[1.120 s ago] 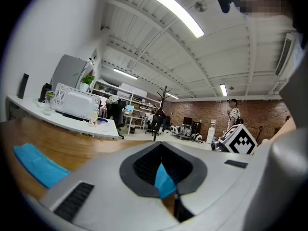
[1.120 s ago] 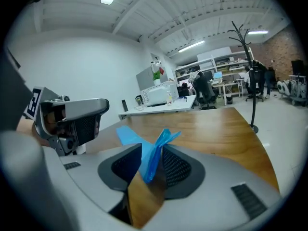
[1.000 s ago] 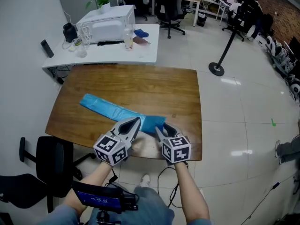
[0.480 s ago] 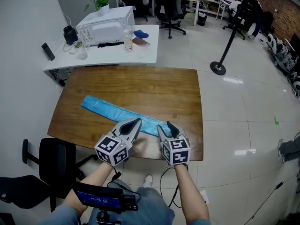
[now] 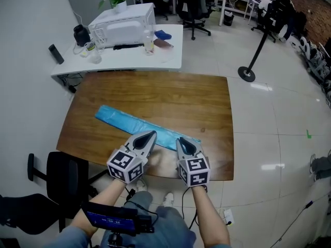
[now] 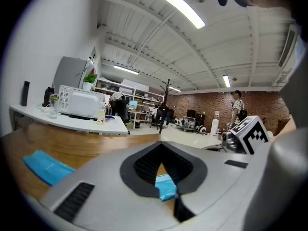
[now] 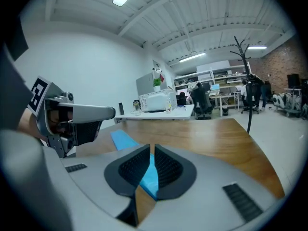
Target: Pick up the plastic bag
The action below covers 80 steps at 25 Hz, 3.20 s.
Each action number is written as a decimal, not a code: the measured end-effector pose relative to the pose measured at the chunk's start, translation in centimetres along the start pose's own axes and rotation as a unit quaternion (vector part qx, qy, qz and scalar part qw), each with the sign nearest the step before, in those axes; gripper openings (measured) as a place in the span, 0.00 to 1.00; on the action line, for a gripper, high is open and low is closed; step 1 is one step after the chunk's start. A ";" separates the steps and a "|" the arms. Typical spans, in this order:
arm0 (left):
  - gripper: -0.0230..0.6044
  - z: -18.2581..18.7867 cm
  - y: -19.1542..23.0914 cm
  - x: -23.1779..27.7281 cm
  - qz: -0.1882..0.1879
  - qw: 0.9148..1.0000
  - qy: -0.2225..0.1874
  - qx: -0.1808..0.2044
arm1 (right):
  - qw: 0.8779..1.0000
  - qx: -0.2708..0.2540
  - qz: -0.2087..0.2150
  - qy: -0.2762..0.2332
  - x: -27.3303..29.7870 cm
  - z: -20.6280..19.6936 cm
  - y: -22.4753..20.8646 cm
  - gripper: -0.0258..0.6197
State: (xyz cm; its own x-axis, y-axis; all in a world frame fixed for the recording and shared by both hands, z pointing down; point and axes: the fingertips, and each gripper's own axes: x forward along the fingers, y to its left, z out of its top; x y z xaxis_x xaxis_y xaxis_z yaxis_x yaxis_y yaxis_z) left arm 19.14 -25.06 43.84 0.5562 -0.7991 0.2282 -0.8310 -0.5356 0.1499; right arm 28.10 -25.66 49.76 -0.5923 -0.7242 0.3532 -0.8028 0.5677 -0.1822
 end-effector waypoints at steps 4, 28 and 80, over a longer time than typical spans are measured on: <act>0.05 -1.5 3.7 0.0 0.005 1.000 0.031 -0.003 | 1.000 0.016 -0.017 0.020 2.2 -0.8 0.5 0.04; 0.05 -10.3 26.5 -2.5 0.097 0.965 0.241 -0.023 | 0.981 0.048 -0.150 0.112 8.7 -5.1 0.9 0.04; 0.06 -17.2 25.3 -14.7 0.215 0.923 0.304 -0.100 | 0.973 -0.042 -0.058 0.218 7.7 -9.0 4.0 0.04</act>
State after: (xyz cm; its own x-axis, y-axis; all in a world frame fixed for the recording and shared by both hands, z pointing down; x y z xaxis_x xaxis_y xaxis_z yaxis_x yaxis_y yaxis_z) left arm -10.14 -22.21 60.78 0.1213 -0.5925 0.7964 -0.9922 -0.0957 0.0800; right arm 20.98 -25.42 60.00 -0.3986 -0.5608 0.7257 -0.8430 0.5356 -0.0492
